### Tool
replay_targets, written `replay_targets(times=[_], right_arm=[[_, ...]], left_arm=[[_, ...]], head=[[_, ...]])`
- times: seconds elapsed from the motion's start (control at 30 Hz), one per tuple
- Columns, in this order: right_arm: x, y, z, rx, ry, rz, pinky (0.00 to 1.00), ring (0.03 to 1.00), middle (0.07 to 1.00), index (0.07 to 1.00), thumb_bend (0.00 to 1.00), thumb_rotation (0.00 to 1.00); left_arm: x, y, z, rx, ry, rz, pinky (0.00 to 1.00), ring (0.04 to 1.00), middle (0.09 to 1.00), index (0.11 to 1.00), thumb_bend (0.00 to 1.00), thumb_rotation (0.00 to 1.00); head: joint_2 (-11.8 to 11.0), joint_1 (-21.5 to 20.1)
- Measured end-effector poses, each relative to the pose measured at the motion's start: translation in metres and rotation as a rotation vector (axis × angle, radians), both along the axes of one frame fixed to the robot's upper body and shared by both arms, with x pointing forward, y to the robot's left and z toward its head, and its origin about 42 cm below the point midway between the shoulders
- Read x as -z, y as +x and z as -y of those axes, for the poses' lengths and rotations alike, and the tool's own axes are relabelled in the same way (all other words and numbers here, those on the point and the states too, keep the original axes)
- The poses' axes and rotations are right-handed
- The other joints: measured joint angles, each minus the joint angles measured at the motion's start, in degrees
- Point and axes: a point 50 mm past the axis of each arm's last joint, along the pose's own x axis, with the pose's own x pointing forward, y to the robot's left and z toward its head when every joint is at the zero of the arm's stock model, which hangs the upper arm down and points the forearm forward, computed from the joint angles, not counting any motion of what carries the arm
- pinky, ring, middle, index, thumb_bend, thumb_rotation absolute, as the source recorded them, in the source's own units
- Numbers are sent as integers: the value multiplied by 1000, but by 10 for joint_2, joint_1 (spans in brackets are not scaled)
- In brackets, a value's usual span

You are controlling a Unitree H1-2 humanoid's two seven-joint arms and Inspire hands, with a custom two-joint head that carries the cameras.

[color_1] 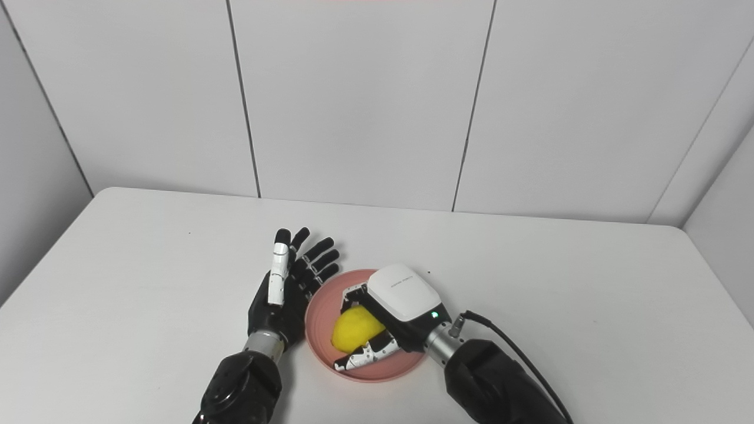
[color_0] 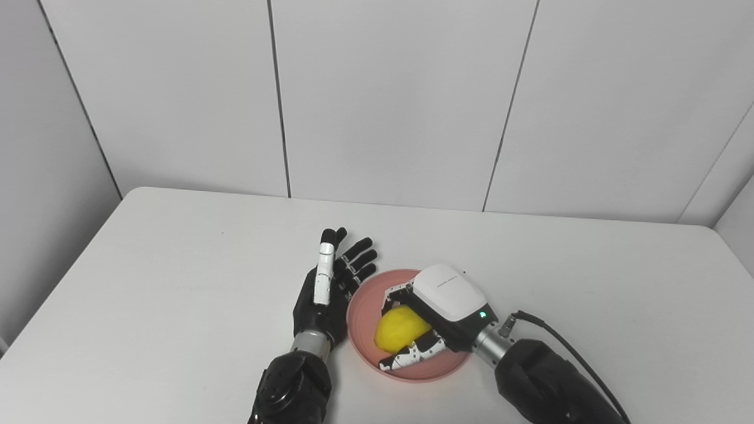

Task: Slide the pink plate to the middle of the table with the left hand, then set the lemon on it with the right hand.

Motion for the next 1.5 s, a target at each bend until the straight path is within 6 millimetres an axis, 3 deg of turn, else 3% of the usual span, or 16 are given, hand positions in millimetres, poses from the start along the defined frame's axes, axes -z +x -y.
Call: replay_targets(times=[0.23,0.43,0.57,0.6,0.83,1.17,1.5], right_arm=[[-4,-1,-1,1,-32,11,269,332,424,471,703,586],[-6,0,3,17,-17,23,347,434,533,615,802,737],[-8,2,7,34,2,35,383,471,562,650,872,834],[-9,2,8,39,5,38,412,508,609,664,915,859],[-15,3,12,75,45,42,453,556,654,695,993,917],[-23,3,15,96,130,53,474,587,665,682,987,966],[-15,0,23,264,600,-59,643,714,739,722,921,1000]], left_arm=[[0,0,0,0,-1,0,823,799,776,925,827,799],[0,0,0,1,-10,0,809,793,779,916,830,786],[0,0,0,0,-10,-1,829,803,789,915,830,780],[0,0,-1,-1,-11,-1,846,807,789,918,831,775],[0,0,0,1,-20,-2,853,822,799,928,830,788],[1,0,0,1,-20,-4,843,821,783,906,837,769],[2,1,2,-20,49,42,836,821,806,906,811,773]], head=[[0,0],[0,0],[0,0],[0,1],[1,1],[-1,1],[0,2]])
